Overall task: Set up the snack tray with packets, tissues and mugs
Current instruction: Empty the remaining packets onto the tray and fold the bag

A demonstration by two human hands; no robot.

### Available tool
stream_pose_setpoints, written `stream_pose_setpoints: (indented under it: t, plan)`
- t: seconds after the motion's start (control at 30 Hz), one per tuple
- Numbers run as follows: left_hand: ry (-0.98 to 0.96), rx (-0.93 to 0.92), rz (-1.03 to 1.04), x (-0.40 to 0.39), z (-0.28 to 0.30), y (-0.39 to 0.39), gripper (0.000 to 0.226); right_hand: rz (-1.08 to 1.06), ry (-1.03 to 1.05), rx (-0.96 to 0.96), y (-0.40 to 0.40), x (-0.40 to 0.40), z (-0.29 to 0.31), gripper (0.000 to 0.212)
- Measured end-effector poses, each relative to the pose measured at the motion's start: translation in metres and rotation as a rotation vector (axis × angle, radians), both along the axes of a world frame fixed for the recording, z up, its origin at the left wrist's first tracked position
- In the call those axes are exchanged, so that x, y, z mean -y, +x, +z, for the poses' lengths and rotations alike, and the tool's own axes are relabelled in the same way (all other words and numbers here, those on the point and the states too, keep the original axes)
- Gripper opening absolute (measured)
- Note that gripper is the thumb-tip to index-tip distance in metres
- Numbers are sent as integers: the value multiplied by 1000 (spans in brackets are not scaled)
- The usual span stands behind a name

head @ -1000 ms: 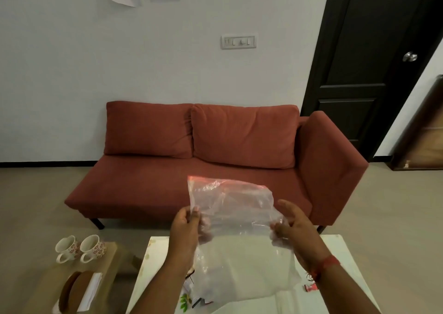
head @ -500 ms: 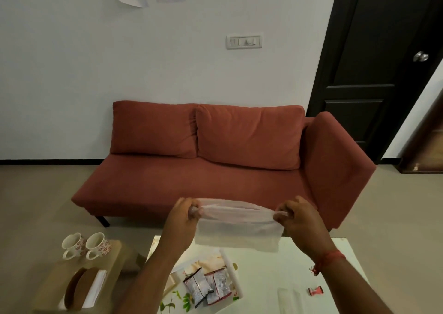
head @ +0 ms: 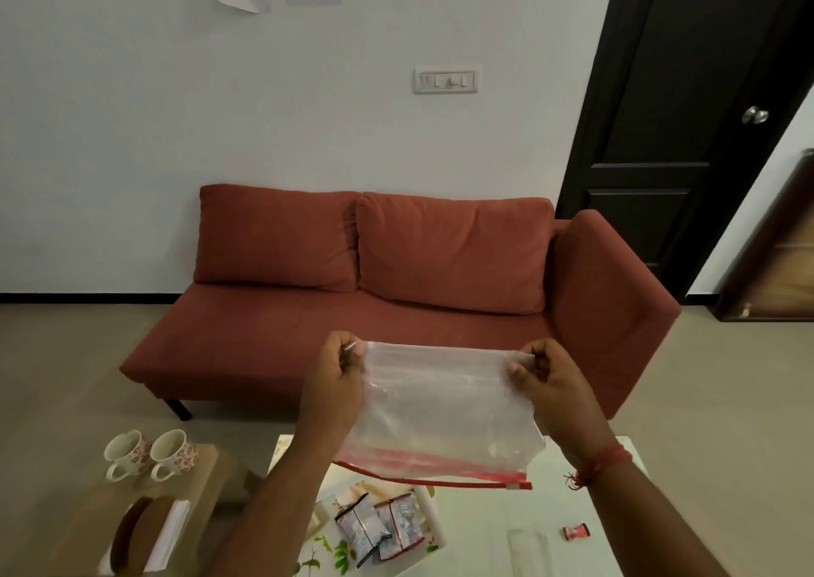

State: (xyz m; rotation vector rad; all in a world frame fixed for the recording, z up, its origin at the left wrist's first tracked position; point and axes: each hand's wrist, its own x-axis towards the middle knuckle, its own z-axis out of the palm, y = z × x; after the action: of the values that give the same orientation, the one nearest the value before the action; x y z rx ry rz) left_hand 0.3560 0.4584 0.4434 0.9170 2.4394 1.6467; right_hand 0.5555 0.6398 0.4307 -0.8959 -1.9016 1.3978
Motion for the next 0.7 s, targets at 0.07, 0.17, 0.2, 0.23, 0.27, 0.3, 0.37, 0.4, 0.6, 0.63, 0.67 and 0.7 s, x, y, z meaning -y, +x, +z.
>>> stream_pose_setpoints:
  t: [0.07, 0.17, 0.2, 0.23, 0.27, 0.3, 0.37, 0.4, 0.6, 0.63, 0.67, 0.7]
  plan:
    - [-15, -33, -120, 0, 3, -4, 14, 43, 142, 105, 1, 0, 7, 18]
    - [-59, 8, -388, -7, 14, -3, 15, 263, 377, 301, -8, 9, 28, 53]
    - [-69, 39, -461, -11, 18, -1, 14, 375, 389, 363, -15, 16, 34, 55]
    - [-73, 51, -528, -16, 22, 0, 13, 459, 395, 422, -21, 22, 36, 51]
    - [-67, 33, -570, -20, 25, 0, 11, 503, 382, 450, -28, 26, 34, 42]
    - [-29, 4, -577, -23, 28, -1, 8, 494, 339, 438, -34, 31, 30, 29]
    - [151, -2, -432, -26, 30, -9, 9, 387, 155, 281, -42, 40, 23, 2]
    - [257, 35, -285, -23, 31, -13, 10, 297, 70, 187, -46, 45, 20, 11]
    - [205, 465, -213, 4, 1, -11, 73, -54, -229, -146, -65, 68, 23, 11]
    - [161, 561, -314, 6, -6, -7, 74, -57, -275, -179, -68, 71, 23, 11]
    - [159, 665, -396, 7, -12, -6, 69, -50, -319, -205, -72, 75, 23, 12]
    - [172, 762, -454, 8, -16, -6, 61, -42, -362, -230, -75, 78, 22, 12]
